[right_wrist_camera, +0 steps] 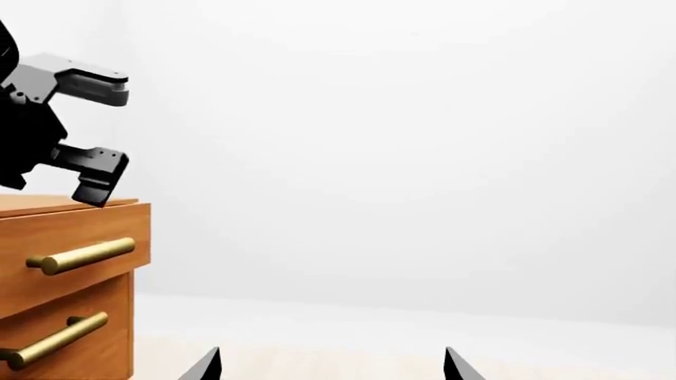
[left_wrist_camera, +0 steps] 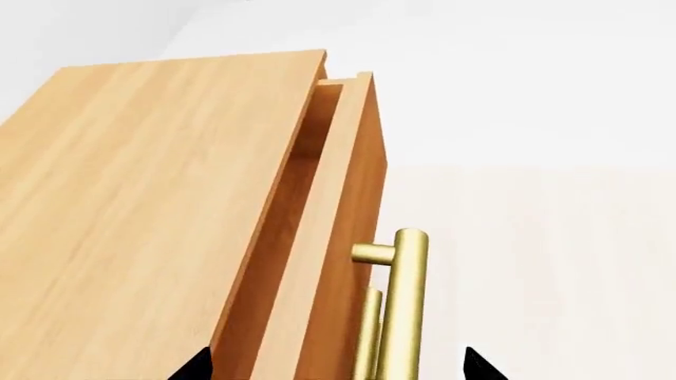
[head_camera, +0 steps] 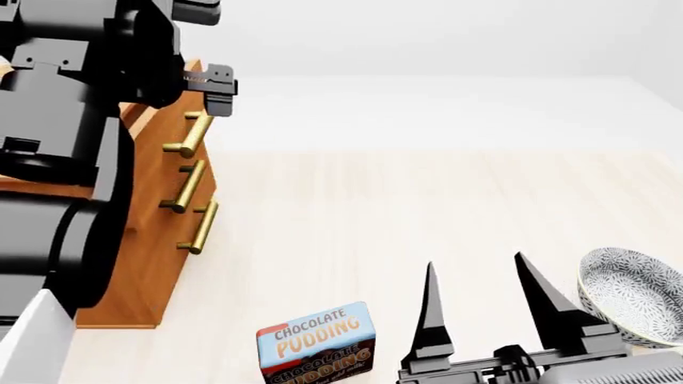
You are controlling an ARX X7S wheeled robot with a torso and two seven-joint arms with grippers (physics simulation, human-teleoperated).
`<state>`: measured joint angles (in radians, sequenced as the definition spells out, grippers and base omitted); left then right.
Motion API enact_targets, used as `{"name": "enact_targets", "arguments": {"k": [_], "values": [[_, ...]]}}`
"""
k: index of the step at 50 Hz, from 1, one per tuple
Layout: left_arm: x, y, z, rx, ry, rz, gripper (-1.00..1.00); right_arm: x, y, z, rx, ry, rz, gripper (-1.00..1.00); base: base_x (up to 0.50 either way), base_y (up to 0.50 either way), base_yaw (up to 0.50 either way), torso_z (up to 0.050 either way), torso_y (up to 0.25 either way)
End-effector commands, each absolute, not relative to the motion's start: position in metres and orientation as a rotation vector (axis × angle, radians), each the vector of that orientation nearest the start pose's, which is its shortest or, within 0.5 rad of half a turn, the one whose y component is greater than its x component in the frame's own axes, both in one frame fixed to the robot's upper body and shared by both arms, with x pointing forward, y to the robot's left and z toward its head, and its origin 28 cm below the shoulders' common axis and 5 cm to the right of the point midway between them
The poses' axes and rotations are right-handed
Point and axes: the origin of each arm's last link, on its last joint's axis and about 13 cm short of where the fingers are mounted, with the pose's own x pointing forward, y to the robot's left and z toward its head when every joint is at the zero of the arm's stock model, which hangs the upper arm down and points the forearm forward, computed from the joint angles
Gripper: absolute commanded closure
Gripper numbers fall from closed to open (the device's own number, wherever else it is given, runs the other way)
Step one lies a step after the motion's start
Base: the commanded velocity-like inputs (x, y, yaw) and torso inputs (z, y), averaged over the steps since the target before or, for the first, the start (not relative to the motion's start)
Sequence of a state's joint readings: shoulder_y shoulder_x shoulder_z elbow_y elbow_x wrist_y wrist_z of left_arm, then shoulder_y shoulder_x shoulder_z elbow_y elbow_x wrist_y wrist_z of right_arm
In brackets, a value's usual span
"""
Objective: Put the butter at the back in the top drawer of the cabinet and close it.
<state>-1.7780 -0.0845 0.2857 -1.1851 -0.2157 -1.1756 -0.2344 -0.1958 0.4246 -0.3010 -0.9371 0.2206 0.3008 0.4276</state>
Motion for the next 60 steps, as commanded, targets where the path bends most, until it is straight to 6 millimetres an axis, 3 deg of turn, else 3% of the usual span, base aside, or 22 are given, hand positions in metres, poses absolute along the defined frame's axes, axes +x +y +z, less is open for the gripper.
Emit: {"name": "enact_targets", "arguments": {"k": [1, 60], "values": [[0.395, 0.232, 0.332, 0.152, 0.593, 0.27, -1.0, 0.127, -0.085, 0.138, -0.009, -0.314, 0.12, -1.0, 0.0, 0.0, 0.0, 0.0, 0.0], [0.4, 0.234, 0.301, 0.144, 0.676, 0.251, -1.0, 0.127, -0.084, 0.137, -0.014, -0.308, 0.119, -1.0, 0.0, 0.0, 0.0, 0.0, 0.0]]}}
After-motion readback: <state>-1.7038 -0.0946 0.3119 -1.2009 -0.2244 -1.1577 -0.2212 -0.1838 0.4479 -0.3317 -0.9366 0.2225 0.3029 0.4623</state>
